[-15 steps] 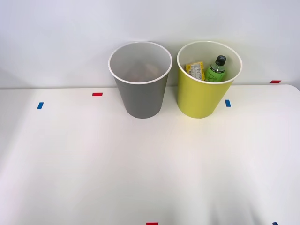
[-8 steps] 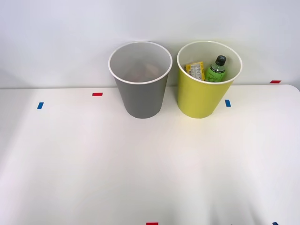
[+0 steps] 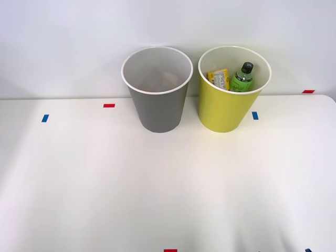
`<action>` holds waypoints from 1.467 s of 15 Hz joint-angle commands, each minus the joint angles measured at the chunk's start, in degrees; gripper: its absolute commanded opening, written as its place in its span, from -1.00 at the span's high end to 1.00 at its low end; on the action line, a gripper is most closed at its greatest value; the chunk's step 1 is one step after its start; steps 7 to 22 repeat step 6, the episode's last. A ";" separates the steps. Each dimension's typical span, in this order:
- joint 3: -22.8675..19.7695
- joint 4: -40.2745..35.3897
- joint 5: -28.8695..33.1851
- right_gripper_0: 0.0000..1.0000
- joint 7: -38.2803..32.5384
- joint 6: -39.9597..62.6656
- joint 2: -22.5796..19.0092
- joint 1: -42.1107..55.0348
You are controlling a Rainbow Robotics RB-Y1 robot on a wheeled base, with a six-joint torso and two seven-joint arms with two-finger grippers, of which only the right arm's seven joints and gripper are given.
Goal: Put cans in the gray bin, plastic bottles in the light green bin
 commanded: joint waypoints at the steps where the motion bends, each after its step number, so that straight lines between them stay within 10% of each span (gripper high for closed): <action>1: 0.00 0.00 0.00 -1.00 0.00 0.00 0.00 0.00; 22: 0.00 0.00 0.00 -1.00 0.00 0.00 0.00 0.00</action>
